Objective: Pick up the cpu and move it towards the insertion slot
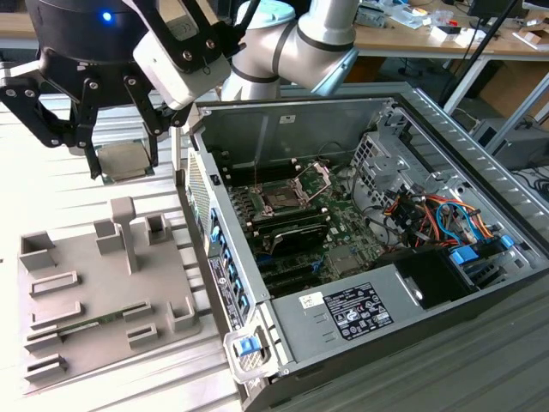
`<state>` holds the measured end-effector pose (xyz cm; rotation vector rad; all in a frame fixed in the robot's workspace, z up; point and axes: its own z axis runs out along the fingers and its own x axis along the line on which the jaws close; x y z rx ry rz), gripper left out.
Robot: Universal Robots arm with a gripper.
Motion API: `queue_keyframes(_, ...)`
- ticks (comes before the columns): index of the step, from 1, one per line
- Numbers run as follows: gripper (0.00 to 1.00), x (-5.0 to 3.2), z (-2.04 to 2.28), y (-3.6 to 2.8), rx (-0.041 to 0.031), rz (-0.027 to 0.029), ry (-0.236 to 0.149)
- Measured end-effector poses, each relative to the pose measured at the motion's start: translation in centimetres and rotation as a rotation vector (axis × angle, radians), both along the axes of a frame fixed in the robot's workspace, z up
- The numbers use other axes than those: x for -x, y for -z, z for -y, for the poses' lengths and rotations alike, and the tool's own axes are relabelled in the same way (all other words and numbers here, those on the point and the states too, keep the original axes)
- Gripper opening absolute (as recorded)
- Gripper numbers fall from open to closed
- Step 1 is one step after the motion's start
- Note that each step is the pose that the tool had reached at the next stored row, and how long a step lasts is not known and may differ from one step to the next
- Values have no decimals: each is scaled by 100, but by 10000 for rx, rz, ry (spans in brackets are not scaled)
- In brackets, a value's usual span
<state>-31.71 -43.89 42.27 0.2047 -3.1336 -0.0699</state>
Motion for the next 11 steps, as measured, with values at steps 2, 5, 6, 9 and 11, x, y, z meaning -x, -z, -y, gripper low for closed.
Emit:
queue_keyframes(2,55,-16,0,0,0,0,0)
queue_keyframes(5,55,-43,0,1,0,0,1)
queue_keyframes(6,55,-48,0,1,0,0,0)
queue_keyframes(9,55,-64,0,2,0,0,0)
queue_keyframes(11,55,-74,0,2,0,0,2)
